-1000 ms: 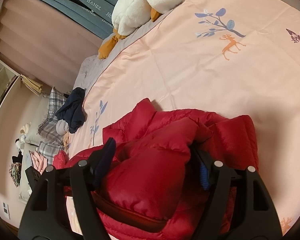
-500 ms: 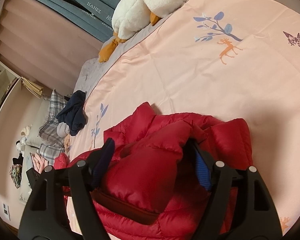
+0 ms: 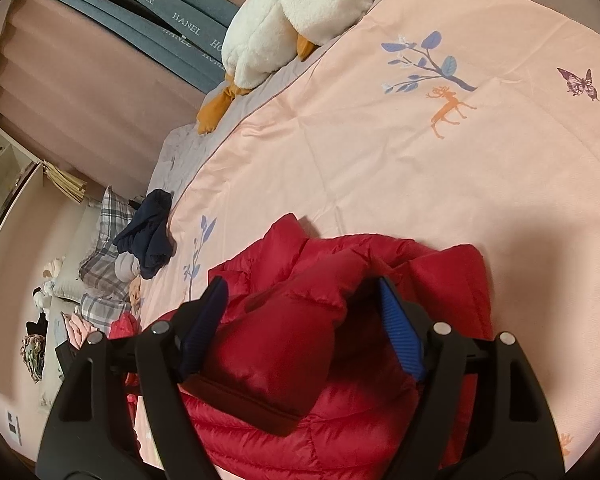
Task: Fold large clothes
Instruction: 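Open both tools and release the red jacket hem, then lift both open tools up and away from the folded jacket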
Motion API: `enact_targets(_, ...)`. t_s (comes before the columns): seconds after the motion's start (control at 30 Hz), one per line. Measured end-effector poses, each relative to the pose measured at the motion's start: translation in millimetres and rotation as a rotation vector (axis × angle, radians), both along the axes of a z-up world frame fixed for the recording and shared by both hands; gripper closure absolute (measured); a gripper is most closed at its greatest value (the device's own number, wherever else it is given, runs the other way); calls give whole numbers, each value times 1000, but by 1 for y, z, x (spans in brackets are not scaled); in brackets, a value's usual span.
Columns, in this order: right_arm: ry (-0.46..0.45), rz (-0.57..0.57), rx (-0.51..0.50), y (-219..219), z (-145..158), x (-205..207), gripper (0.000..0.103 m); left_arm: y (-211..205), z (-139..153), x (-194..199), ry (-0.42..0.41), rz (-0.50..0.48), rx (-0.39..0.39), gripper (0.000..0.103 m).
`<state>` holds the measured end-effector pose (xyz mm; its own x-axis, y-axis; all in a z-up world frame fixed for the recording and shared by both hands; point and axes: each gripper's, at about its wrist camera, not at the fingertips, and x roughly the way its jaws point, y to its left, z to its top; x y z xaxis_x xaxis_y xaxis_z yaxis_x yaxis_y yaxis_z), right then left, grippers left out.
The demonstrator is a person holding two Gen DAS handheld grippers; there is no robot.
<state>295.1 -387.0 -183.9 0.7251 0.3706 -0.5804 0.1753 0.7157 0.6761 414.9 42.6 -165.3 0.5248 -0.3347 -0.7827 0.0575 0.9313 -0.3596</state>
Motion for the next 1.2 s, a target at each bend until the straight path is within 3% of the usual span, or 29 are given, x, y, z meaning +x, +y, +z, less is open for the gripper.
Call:
enact_targets(0.77, -21, -23, 7, -2, 10, 5, 24, 5, 18, 9, -22, 26, -14, 31)
enact_targets(0.8, -21, -24, 10, -2, 10, 6, 24, 6, 18, 9, -24, 30, -12, 30)
enact_targets(0.87, -20, -27, 12, -2, 10, 7, 24, 9, 22, 8, -45, 50, 6, 18)
enact_targets(1.2, -51, -62, 55, -10, 17, 22, 20, 21, 30, 16, -80, 80, 15, 17)
